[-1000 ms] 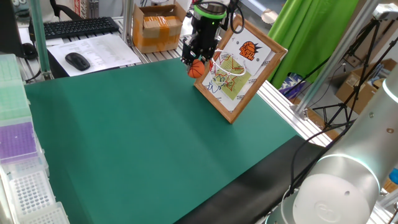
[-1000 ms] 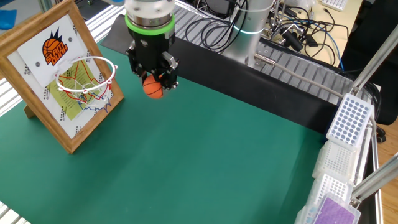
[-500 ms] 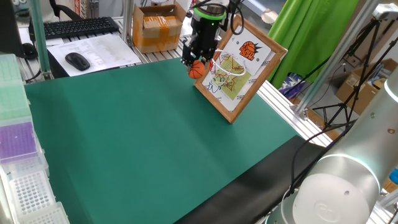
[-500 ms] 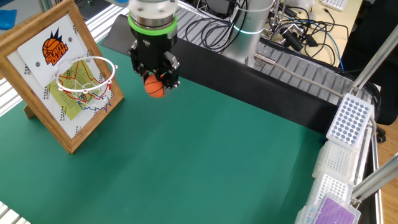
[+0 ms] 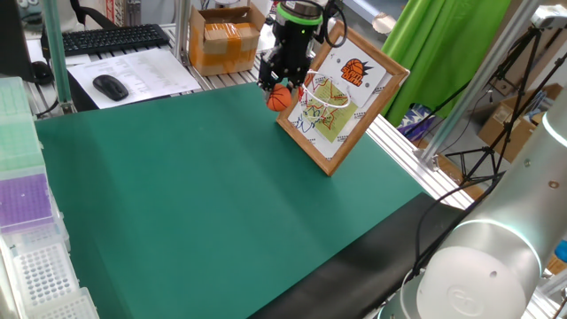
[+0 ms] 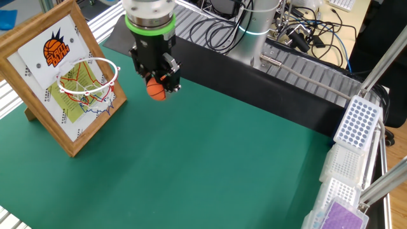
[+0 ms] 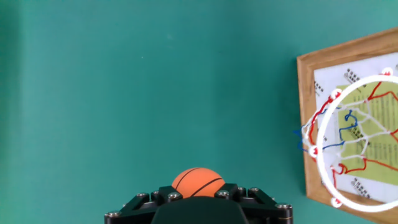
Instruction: Grab a basketball, release it and shoot it into the basket
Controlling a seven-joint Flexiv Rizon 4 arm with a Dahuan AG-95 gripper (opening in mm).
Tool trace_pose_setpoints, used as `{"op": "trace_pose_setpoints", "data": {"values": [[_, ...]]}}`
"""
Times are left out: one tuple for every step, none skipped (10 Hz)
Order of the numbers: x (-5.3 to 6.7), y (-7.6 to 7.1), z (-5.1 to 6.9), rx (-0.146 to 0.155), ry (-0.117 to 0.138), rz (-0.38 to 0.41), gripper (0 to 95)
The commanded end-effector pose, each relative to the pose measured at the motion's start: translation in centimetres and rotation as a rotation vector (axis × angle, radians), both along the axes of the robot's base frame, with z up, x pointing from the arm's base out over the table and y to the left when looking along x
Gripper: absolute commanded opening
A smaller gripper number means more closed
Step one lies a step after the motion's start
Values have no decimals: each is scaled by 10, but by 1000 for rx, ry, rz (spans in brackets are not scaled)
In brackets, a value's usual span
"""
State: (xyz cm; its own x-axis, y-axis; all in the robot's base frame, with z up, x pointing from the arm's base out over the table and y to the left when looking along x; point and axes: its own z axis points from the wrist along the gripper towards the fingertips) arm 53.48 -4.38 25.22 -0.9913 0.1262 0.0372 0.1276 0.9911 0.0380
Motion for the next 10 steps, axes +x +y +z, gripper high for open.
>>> {"op": "trace_pose_setpoints", "data": {"values": [[1, 0, 0, -19, -2, -65, 0], [1, 0, 0, -32, -1, -70, 0], [1, 0, 0, -38, 4, -61, 190], [1, -3, 5, -40, 6, -50, 190], [1, -10, 11, -47, 8, -35, 190], [1, -17, 15, -61, 11, -14, 190], [4, -29, 16, -72, 16, 14, 190], [6, -36, 16, -75, 15, 24, 190], [7, -43, 16, -86, 13, 37, 190], [9, -52, 19, -101, 12, 60, 190]]}}
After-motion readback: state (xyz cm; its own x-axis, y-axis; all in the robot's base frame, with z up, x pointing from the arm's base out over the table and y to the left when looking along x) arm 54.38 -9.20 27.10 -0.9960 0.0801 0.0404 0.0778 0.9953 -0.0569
